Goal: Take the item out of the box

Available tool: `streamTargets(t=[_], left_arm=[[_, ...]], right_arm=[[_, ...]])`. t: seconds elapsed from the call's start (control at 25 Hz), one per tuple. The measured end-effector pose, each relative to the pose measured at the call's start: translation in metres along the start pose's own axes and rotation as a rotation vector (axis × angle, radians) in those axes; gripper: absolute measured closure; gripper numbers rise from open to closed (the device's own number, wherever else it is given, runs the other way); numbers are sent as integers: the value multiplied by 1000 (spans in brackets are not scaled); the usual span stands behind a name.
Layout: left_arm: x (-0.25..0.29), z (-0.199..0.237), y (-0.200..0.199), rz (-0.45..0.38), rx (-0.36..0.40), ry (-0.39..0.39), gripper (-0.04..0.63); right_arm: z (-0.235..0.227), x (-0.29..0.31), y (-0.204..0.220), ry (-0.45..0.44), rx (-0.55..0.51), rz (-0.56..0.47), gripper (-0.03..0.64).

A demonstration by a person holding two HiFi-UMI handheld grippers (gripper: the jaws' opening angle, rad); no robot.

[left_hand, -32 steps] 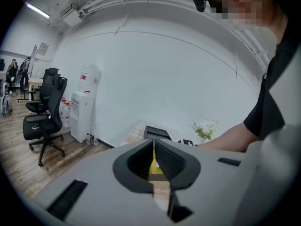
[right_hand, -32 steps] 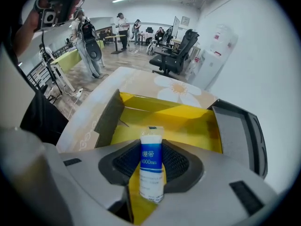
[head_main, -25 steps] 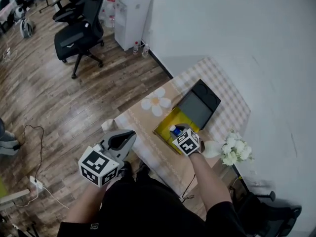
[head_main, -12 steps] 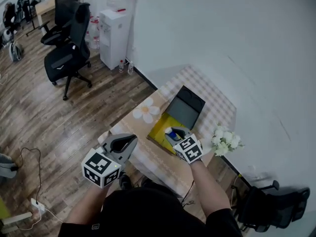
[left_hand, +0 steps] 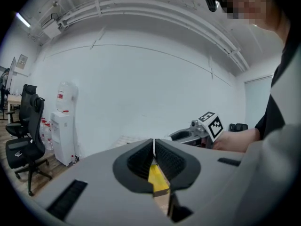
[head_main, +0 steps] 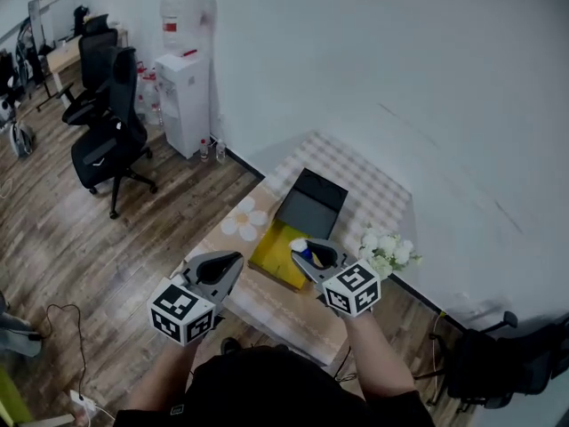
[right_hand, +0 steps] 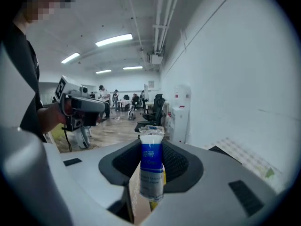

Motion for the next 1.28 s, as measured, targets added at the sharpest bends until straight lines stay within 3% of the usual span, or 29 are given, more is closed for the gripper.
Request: streamTargets(t=[0.24,0.6,0.8,0.92,1.04,1.12,1.28], left_arm=[[20,-20,-18,-9,49,16,574],[33,-38,-34,-1,96,23,574],[49,-38,-54,1,181,37,574],[58,-33,-71,-19,211,32,574],[59,-20,-92,-95,181,-33,574],[56,-21,-98,-129,177,-48,574],[53,-25,-88,-97,224,-61,574]], right_arm=[[-4,-56,-28,-8,79,-190,477],[2,-126,-63,-23,99,-418,477],[-16,-140,-92,19,98,-547,479],[-28,-142,-113,69,43,-585,479],[-39,-146,-127,157,17,-633,479],[-40,-146,-124,143,55,-652,479],[-41,-140,-99,127,118,-620,480]])
Point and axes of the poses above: the fingertips, and each gripper's own axes: x forward along the fingers, z to its left, y out of its underside, the point moved 6 cm from there along -x, backward along the fingers, and after that the axes turned 6 degrees about y, right-handed, at the moved point
